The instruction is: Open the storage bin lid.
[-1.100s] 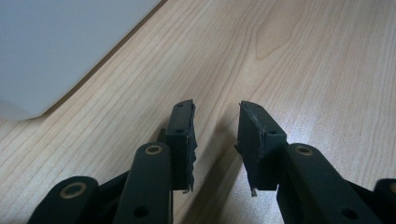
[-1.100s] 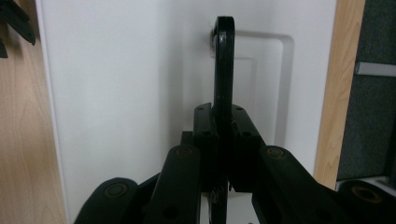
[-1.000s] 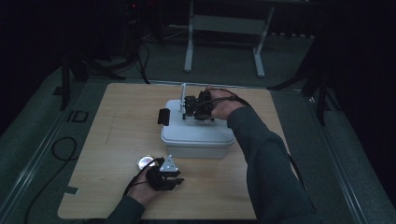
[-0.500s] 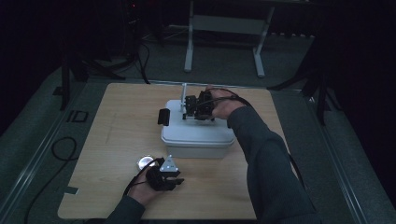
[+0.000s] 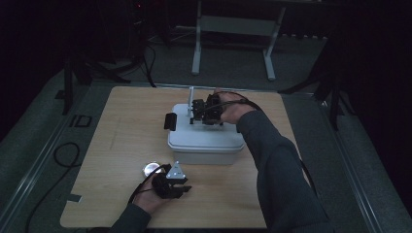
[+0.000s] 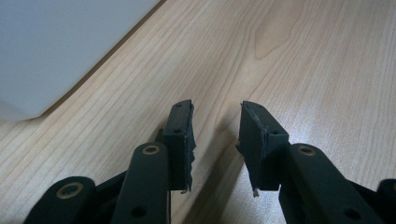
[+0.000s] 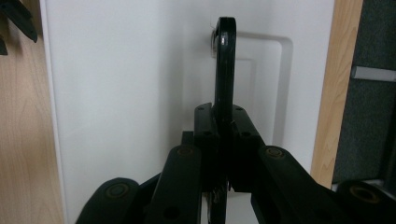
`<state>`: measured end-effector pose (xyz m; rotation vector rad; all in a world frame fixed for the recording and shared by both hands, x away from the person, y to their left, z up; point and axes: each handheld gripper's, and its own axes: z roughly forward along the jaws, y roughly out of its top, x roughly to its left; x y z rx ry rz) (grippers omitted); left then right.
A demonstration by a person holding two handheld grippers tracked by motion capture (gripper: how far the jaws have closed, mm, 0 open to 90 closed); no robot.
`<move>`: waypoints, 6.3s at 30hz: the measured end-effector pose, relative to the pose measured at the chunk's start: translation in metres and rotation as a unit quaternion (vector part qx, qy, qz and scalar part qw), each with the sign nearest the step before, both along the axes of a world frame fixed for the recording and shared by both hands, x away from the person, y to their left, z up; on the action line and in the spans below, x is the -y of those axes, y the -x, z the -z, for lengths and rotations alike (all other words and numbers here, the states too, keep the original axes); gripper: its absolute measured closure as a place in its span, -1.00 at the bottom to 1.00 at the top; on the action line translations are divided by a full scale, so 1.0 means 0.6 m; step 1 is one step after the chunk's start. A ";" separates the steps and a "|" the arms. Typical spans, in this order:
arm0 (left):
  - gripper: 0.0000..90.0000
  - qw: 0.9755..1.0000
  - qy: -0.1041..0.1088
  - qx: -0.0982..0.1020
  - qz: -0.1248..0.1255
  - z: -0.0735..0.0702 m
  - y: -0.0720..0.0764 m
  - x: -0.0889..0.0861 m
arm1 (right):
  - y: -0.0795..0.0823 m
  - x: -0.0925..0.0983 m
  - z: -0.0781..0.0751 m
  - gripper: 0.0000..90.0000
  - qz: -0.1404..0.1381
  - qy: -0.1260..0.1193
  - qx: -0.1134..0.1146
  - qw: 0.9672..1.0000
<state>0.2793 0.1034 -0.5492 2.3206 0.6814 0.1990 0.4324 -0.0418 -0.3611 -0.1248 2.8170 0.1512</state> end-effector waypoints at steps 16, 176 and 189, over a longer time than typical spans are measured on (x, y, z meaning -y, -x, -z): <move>0.45 1.000 0.000 0.000 0.001 0.000 0.000 0.000 | 0.001 0.005 -0.013 0.87 0.003 -0.007 0.009 1.000; 0.47 1.000 0.001 0.004 0.000 0.001 0.002 0.000 | 0.001 0.377 -0.061 0.87 0.214 -0.020 0.042 0.976; 0.47 1.000 0.000 0.004 -0.001 0.001 0.002 0.000 | 0.002 0.397 -0.031 0.87 0.226 -0.016 0.029 0.974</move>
